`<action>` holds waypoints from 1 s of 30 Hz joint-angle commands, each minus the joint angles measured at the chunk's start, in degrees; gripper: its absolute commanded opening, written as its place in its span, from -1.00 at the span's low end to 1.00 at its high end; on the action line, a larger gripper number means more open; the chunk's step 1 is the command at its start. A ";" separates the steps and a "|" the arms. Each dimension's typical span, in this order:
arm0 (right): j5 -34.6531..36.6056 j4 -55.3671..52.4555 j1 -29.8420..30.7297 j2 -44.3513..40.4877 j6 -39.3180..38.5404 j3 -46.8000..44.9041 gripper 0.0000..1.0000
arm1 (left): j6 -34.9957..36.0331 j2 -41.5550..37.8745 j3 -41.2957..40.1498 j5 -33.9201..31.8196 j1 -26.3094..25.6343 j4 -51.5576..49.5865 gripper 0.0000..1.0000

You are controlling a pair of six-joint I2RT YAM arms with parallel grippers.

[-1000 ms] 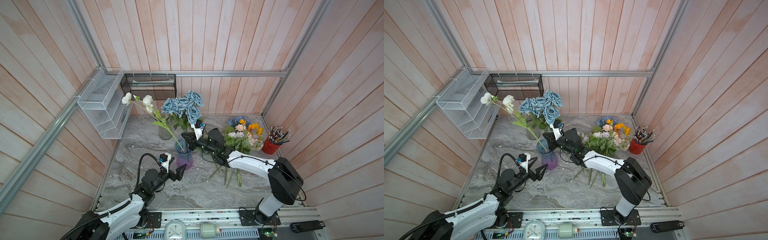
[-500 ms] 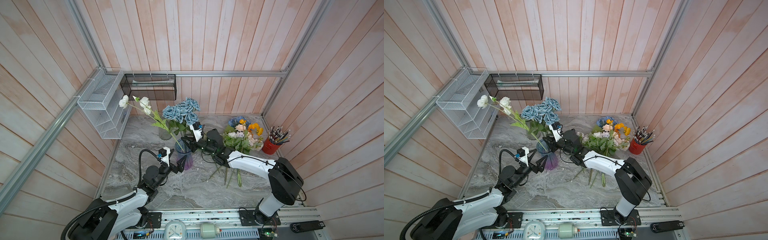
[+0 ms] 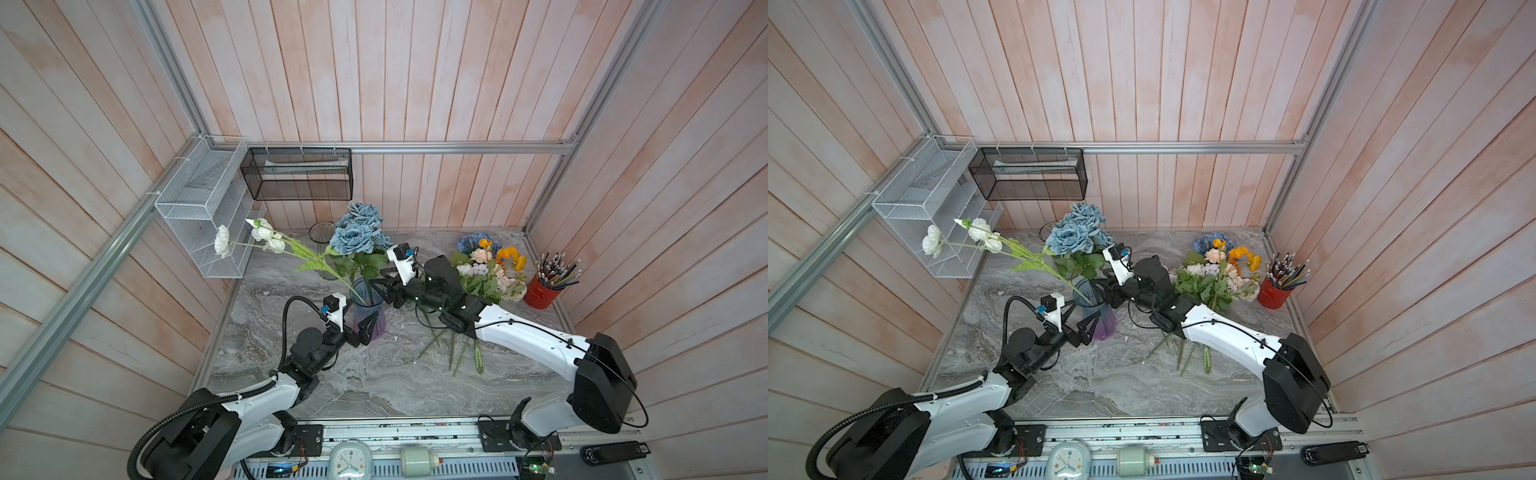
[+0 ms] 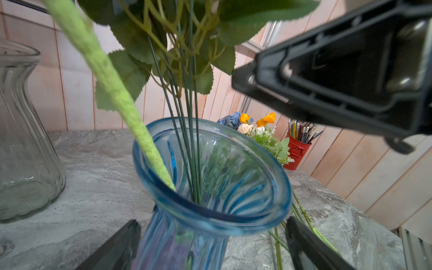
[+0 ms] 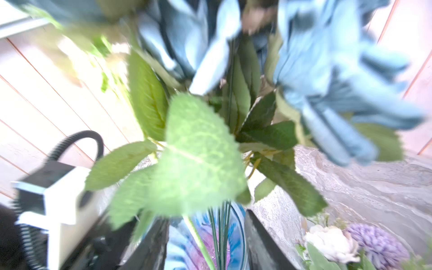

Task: Arrange flowers in a vase
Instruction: Place the flowers into the vase, then pick up the flowers from the center of the table, then adjust the vase at the center of the table.

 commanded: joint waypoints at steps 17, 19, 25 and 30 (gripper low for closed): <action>5.07 -17.77 -16.74 -14.13 7.47 -15.12 0.01 | 2.69 8.05 3.56 -4.14 -0.98 5.38 0.82; 4.38 -17.73 -18.51 -13.81 8.40 -16.48 0.00 | 2.80 8.40 3.54 -4.53 -0.98 6.08 0.83; 1.78 -16.51 -19.17 -9.73 8.96 -17.75 -0.02 | 3.21 11.35 4.16 -4.32 -0.98 9.20 0.86; -0.50 -18.27 -18.61 -3.08 7.85 -14.41 -0.03 | 3.24 13.53 4.53 -4.31 -1.05 10.73 0.86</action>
